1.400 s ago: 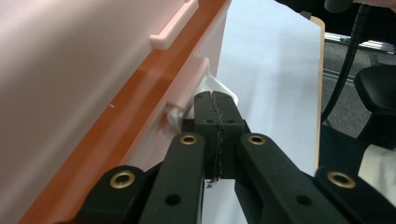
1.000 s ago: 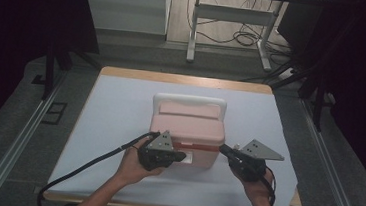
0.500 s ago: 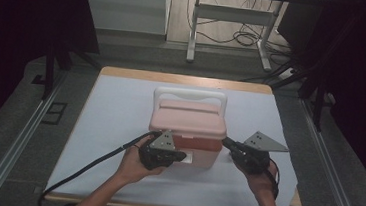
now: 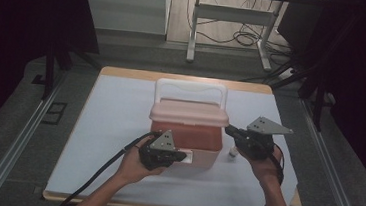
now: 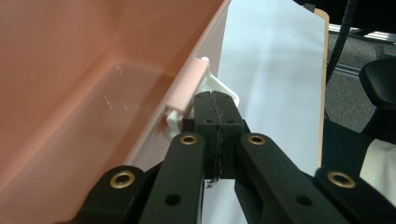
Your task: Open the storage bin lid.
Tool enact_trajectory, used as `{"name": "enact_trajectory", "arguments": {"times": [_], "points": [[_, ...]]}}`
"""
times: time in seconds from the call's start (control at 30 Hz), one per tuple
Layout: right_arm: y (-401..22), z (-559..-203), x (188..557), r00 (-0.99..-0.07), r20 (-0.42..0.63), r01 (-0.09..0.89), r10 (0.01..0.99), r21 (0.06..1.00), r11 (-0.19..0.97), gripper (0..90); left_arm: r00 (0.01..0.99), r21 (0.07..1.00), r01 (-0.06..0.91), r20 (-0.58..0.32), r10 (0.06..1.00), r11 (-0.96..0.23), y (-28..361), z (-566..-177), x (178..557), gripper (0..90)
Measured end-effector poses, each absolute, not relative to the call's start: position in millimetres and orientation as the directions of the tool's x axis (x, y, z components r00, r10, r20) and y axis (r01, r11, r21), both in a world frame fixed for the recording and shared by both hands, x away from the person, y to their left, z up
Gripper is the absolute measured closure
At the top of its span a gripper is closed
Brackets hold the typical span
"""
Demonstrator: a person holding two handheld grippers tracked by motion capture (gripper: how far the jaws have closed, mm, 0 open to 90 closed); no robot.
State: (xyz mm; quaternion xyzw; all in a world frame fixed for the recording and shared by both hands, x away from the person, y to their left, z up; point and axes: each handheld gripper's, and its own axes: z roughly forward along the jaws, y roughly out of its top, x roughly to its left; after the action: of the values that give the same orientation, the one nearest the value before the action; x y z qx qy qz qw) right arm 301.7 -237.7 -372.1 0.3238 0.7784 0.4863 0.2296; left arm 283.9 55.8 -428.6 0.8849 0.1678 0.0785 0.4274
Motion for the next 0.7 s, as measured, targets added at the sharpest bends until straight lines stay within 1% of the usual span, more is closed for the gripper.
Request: {"name": "enact_trajectory", "arguments": {"times": [0.7], "points": [[-239, -351, 329, -0.691, -0.017, 0.297, 0.723, 0.905, 0.305, 89.7, 0.932, 0.781, 0.233, -0.008, 0.363, -0.58, 56, -428, 284, 90.0]]}}
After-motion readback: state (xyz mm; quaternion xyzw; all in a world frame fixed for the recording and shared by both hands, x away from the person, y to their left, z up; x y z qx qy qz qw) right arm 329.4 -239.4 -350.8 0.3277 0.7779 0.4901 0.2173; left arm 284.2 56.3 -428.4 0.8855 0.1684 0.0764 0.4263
